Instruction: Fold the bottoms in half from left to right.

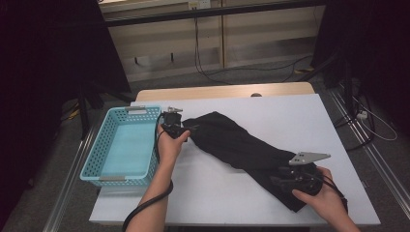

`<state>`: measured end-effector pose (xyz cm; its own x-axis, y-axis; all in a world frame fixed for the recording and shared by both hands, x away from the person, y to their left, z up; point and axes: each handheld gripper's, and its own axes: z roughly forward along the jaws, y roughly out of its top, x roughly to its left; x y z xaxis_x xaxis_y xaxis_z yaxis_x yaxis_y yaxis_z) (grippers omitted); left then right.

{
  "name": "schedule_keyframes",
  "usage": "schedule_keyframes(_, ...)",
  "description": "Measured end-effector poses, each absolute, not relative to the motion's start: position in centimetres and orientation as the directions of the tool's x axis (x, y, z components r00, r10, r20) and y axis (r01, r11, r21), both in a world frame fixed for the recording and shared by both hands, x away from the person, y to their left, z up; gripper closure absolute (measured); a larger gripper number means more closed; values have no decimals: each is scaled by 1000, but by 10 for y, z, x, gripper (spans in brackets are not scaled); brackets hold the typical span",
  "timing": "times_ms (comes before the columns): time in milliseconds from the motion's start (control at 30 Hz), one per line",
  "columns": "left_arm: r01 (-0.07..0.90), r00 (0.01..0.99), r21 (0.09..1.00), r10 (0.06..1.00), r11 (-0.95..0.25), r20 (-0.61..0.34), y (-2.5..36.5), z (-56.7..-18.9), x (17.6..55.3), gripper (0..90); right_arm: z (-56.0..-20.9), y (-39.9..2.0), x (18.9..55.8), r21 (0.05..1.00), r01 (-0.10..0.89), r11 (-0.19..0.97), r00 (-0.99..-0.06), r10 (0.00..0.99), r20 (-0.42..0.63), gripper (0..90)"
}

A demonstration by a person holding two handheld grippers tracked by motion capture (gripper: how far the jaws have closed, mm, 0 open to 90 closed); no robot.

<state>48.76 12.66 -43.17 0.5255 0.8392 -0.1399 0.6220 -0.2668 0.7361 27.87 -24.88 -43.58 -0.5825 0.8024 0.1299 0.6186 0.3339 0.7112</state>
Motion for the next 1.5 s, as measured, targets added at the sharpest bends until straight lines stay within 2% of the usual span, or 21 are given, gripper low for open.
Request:
schedule_keyframes(167, 601, 544, 746, 831, -287, -118, 125, -434, 475, 158, -439, -232, 275, 699, 597, 394, -631, 769, 105, 672)
schedule_keyframes(500, 573, 582, 734, 812, -364, -52, 119, -437, 463, 148, -447, -201, 277, 682, 558, 472, -688, 723, 63, 701)
schedule_keyframes(733, 569, 585, 738, 809, -362, -54, 119, -437, 460, 148, -450, -195, 275, 687, 509, 519, -699, 714, -22, 703)
schedule_keyframes(933, 568, 591, 738, 805, -365, -56, 119, -437, 458, 150, -448, -205, 278, 687, 533, 494, -676, 737, -5, 702)
schedule_keyframes(967, 567, 593, 737, 803, -368, -56, 119, -437, 458, 150, -450, -208, 279, 694, 537, 479, -680, 733, 19, 685)
schedule_keyframes(1133, 569, 594, 738, 802, -363, -64, 119, -436, 456, 150, -449, -206, 277, 691, 520, 503, -699, 715, 6, 580)
schedule_keyframes(1267, 568, 597, 739, 800, -363, -65, 119, -435, 456, 150, -449, -203, 276, 685, 490, 539, -707, 705, -48, 596)
schedule_keyframes(1333, 564, 595, 739, 802, -370, -53, 118, -436, 456, 150, -450, -204, 276, 679, 481, 555, -704, 706, -78, 570)
schedule_keyframes(1433, 566, 596, 740, 800, -364, -62, 119, -436, 456, 151, -451, -207, 279, 685, 496, 533, -694, 718, -57, 568)
schedule_keyframes(1500, 567, 594, 740, 802, -362, -64, 119, -436, 456, 150, -452, -209, 280, 688, 513, 513, -695, 719, -18, 657)
